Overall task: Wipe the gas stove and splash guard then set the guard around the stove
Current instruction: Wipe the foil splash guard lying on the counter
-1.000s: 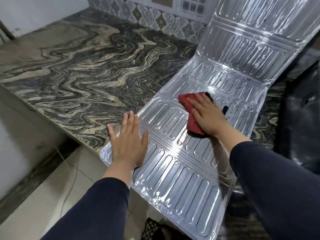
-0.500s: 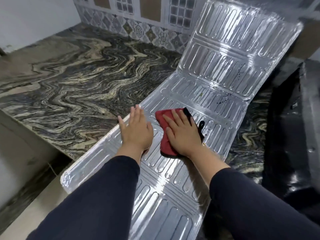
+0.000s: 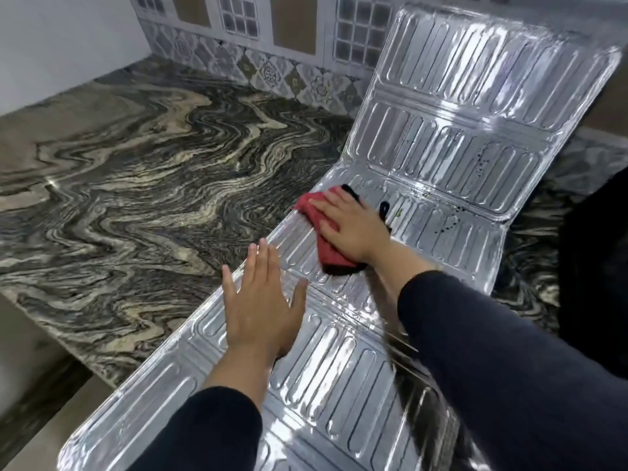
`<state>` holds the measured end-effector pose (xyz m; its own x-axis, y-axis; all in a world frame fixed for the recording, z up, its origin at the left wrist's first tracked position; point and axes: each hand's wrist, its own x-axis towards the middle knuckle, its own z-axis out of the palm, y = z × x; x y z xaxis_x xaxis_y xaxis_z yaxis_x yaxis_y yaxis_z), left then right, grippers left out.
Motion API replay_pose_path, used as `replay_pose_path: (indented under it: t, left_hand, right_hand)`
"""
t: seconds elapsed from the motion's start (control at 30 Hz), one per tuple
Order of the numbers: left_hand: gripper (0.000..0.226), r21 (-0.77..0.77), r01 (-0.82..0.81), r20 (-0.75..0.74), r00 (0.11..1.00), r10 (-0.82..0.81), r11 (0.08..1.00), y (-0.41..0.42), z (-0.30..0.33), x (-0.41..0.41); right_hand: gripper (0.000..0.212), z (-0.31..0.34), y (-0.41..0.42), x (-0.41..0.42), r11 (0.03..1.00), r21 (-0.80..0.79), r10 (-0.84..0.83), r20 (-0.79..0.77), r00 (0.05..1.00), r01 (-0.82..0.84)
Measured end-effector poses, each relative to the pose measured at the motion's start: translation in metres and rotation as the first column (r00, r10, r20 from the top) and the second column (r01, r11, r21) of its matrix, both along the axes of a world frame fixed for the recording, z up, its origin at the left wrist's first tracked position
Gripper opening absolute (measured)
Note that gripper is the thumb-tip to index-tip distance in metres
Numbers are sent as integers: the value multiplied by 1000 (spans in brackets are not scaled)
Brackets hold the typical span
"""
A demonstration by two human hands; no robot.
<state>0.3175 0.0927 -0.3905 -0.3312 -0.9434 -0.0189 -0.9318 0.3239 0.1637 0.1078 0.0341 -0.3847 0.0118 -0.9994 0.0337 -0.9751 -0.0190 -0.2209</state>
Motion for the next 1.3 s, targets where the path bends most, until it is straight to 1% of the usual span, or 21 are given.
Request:
replay_pose_path:
  t: [0.13, 0.23, 0.3, 0.37, 0.47, 0.57, 0.67, 0.77, 0.83, 0.93, 1.03, 1.07, 1.13, 1.2, 1.3]
  left_hand:
    - [79, -13, 3, 18, 1000, -3, 1000, 0, -2, -1]
    - [78, -14, -6, 15, 1000, 6, 1000, 0, -4, -2]
    - [76, -24, -12, 16, 1000, 12, 1000, 0, -4, -3]
    - [73, -19, -12, 19, 1000, 13, 1000, 0, -2, -4]
    - [71, -15, -9, 42, 999, 9, 1000, 2, -1, -4]
    - [72, -22, -9, 14, 1000, 9, 1000, 2, -1, -3]
    - [74, -1, 2, 41, 999, -2, 1000, 0, 0, -1]
    - [75, 3, 21, 74, 997, -22, 1000, -2, 2, -1]
    - [76, 11, 43, 94, 995, -44, 999, -5, 3, 3]
    - [75, 26, 70, 151, 986, -73, 997, -17, 5, 21]
    - [69, 41, 39, 217, 975, -47, 998, -25, 11, 31]
    - [67, 27, 26, 202, 979, -31, 999, -25, 14, 25]
    - [62, -1, 34, 95, 995, -34, 999, -22, 19, 0]
    - [61, 39, 88, 8, 996, -88, 995, -17, 18, -29]
    - [63, 78, 114, -26, 993, -112, 990, -12, 8, -52]
  right_hand:
    - [54, 2, -44, -44, 981, 66, -177, -45, 983, 180]
    - [52, 4, -41, -32, 958, 99, -267, -48, 962, 271]
    - [52, 5, -19, -6, 963, 83, -257, -4, 967, 256]
    - [52, 0, 15, 26, 977, 39, -211, 37, 977, 210]
    - [63, 0, 75, 61, 987, -8, -160, 64, 985, 160]
    - [60, 2, 129, 60, 987, -12, -161, 64, 985, 162]
    - [60, 4, 168, 32, 979, 38, -201, 44, 979, 199]
    - [62, 4, 182, 13, 942, 42, -333, 17, 943, 332]
    - [59, 6, 183, 19, 926, 55, -375, 9, 927, 374]
    - [57, 7, 185, 47, 927, 87, -366, 10, 931, 364]
    - [57, 4, 189, 73, 941, 88, -331, 29, 943, 327]
    - [59, 4, 188, 76, 941, 89, -329, 30, 944, 325]
    - [61, 4, 186, 77, 942, 80, -328, 28, 944, 325]
    - [60, 4, 186, 74, 951, 69, -305, 36, 952, 302]
    - [57, 3, 188, 62, 970, 62, -239, 49, 970, 236]
